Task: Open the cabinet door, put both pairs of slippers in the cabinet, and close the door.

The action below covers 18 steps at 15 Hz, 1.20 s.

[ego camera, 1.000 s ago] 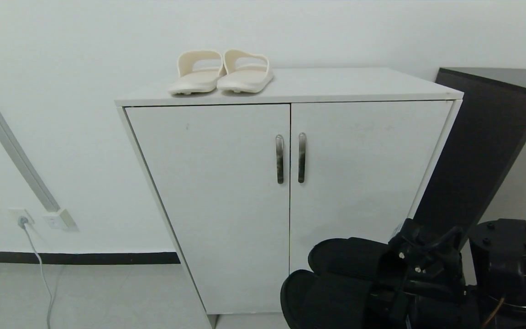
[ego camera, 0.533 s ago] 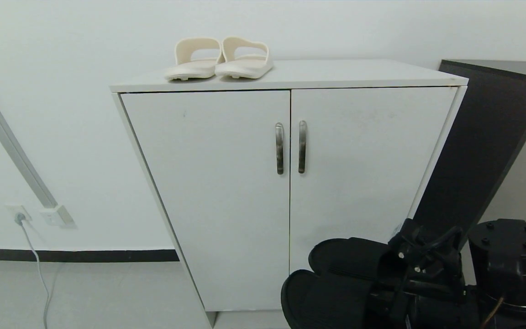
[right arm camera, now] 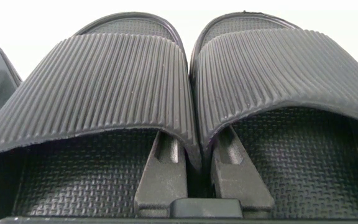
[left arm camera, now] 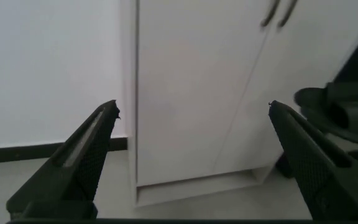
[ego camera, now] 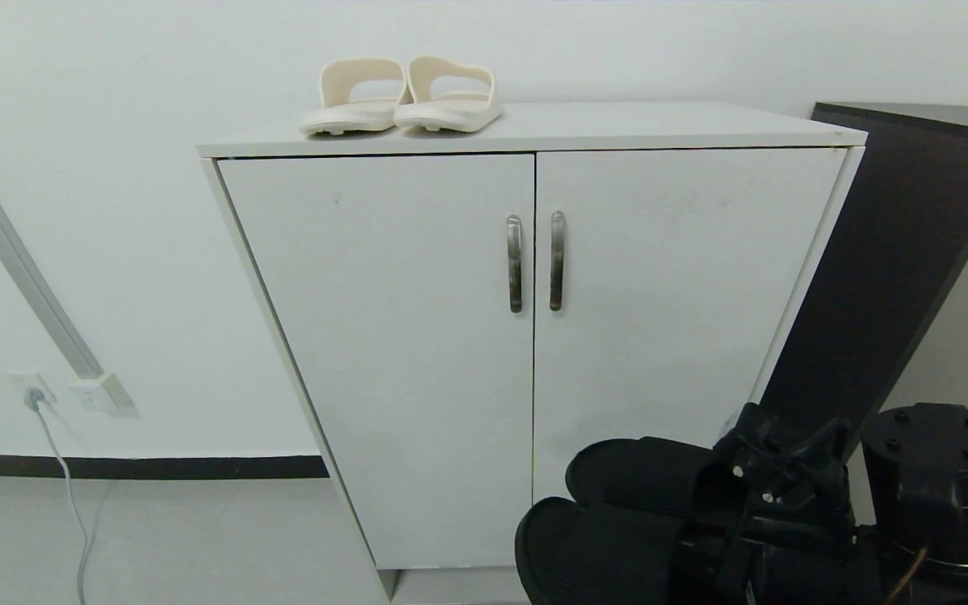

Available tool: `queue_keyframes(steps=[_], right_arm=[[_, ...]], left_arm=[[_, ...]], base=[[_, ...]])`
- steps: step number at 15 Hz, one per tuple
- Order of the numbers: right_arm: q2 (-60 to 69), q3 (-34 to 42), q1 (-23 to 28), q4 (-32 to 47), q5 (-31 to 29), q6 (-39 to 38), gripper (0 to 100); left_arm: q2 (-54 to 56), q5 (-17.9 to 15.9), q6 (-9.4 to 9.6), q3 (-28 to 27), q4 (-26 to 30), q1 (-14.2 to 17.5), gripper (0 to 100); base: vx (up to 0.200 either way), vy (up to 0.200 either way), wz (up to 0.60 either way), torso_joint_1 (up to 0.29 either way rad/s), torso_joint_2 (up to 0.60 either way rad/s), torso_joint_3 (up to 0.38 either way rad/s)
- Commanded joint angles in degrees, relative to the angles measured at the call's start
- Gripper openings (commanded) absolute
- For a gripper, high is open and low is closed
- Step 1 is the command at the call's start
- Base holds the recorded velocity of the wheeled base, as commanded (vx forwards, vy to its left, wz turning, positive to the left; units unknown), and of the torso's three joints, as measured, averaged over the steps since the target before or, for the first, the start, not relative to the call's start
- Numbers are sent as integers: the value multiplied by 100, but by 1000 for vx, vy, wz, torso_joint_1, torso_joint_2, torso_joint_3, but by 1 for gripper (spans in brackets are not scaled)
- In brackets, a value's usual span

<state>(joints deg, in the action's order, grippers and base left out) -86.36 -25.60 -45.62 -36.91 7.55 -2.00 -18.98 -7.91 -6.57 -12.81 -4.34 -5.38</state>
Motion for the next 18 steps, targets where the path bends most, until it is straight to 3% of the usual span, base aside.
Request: queue_keyframes(steps=[1,5,7,9,18], right_arm=[[-13,2,0,0,1,-2,0],[-48,2,0,-9,10,-2,0],[-118,-6,-26,-26,10,-2,0],[-180,11,-44,-202,-8,-2,0],[-171,90,-44,-325,-34,-2,0]], left_arm=[[-1574,-343,-37,-195,-779,-271,100],[-2936,-1063,-37,-371,-1965,-306,100],[-3446,-1512,-37,-705,-2176,-306,100],[-3876,-1679,-28,-1109,-2264,-447,100],[-5784,-1591,-72,-2797,-2669,-2292,100]], base=[[0,0,0,0,0,0],[0,0,0,0,0,0],[0,0,0,0,0,0],[0,0,0,0,0,0],[0,0,0,0,0,0]])
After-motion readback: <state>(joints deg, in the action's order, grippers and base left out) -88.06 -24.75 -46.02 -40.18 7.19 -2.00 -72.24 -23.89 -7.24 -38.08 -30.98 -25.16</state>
